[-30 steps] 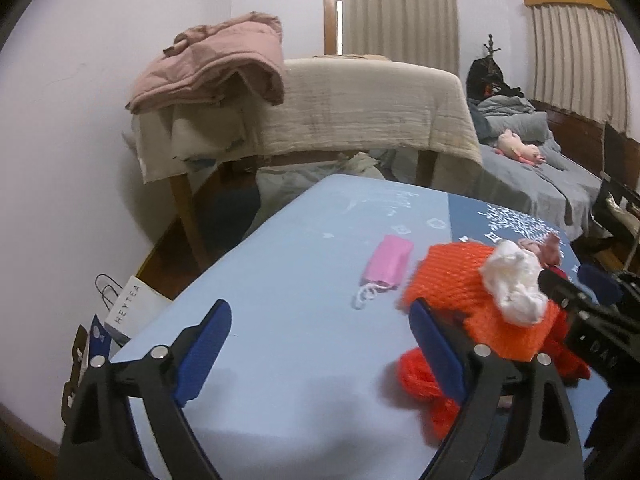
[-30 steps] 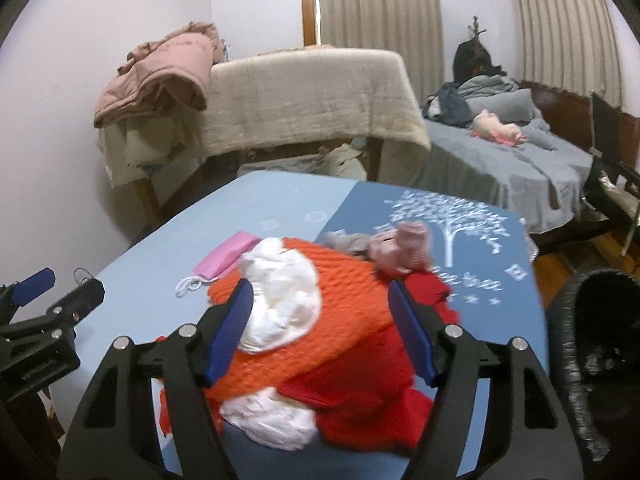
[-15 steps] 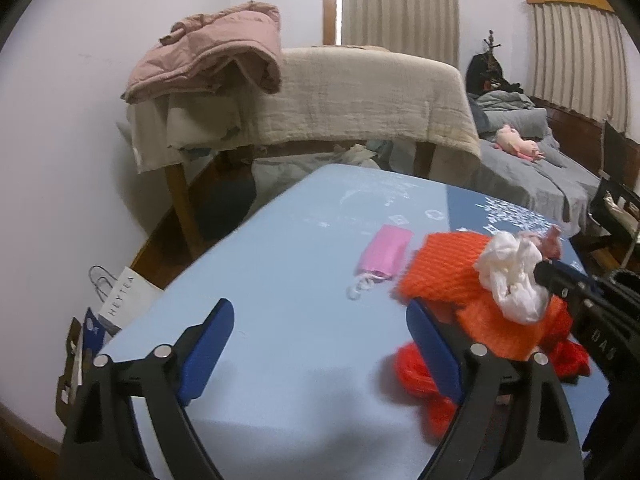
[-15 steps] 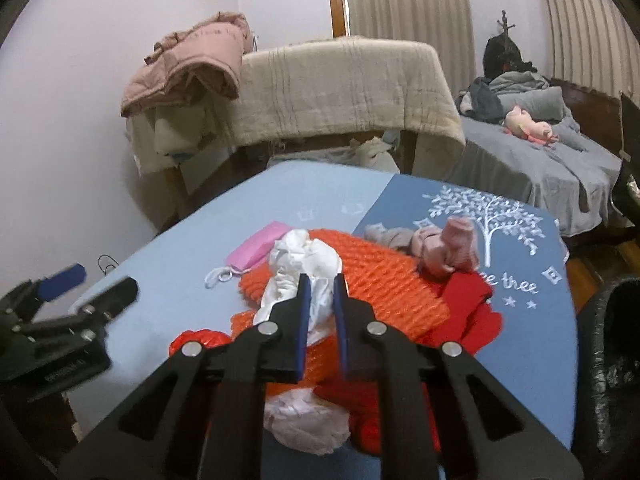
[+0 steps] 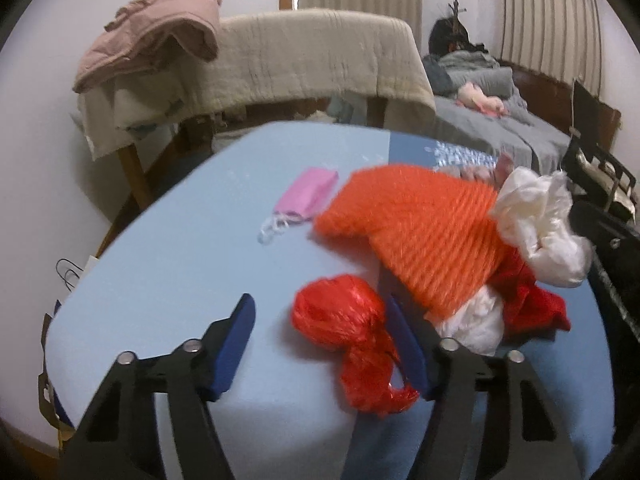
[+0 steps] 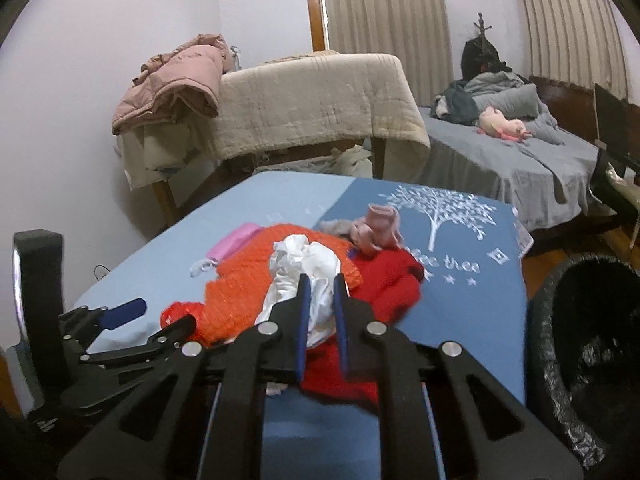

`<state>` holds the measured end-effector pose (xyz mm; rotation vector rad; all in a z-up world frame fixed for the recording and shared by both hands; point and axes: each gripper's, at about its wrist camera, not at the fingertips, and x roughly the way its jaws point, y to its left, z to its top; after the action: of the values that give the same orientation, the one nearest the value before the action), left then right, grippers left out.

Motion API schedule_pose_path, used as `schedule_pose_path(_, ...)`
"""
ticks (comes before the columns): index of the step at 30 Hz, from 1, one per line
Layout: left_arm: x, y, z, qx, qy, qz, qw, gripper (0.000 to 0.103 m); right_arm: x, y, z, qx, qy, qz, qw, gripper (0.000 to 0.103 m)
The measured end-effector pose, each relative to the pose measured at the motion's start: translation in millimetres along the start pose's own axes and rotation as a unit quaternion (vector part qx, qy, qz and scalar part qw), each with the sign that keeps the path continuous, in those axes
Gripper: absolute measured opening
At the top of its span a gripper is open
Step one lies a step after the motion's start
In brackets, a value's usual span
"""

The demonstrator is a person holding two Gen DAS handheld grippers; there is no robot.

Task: Collect trash
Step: 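Grasp the white tissue with the right gripper while the left gripper grasps the red plastic bag, then carry both items over the black bin and open both grippers to drop them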

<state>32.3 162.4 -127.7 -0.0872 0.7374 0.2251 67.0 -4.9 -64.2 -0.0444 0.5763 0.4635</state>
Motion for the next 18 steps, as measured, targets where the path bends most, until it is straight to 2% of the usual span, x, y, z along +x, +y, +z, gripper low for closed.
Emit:
schedule_pose_path(2, 8, -2, -3, 0.0, 0.014, -0.022, 0.9997, 0.046, -1, -4, -3, 0.002, 0.002, -0.001, 1.0, 0.011)
schedule_pose_path(3, 11, -3, -3, -0.004, 0.018, -0.032, 0.9993, 0.044, -1, -5, -4, 0.003, 0.003, -0.002, 1.0, 0.011)
schedule_pose_path(7, 7, -7, -2, 0.008, 0.004, -0.025, 0.9996, 0.038, -3, -7, -4, 0.003, 0.002, -0.001, 1.0, 0.011)
schedule_pose_path(14, -35, 3, 14, -0.005, -0.059, 0.001, 0.9982, 0.037, -19, -10, 3, 0.005, -0.016, -0.003, 1.0, 0.011)
schedule_pose_path(18, -58, -5, 29, 0.005, -0.089, -0.011, 0.9959, 0.037, -37, -18, 7, 0.012, -0.03, -0.012, 0.999, 0.011)
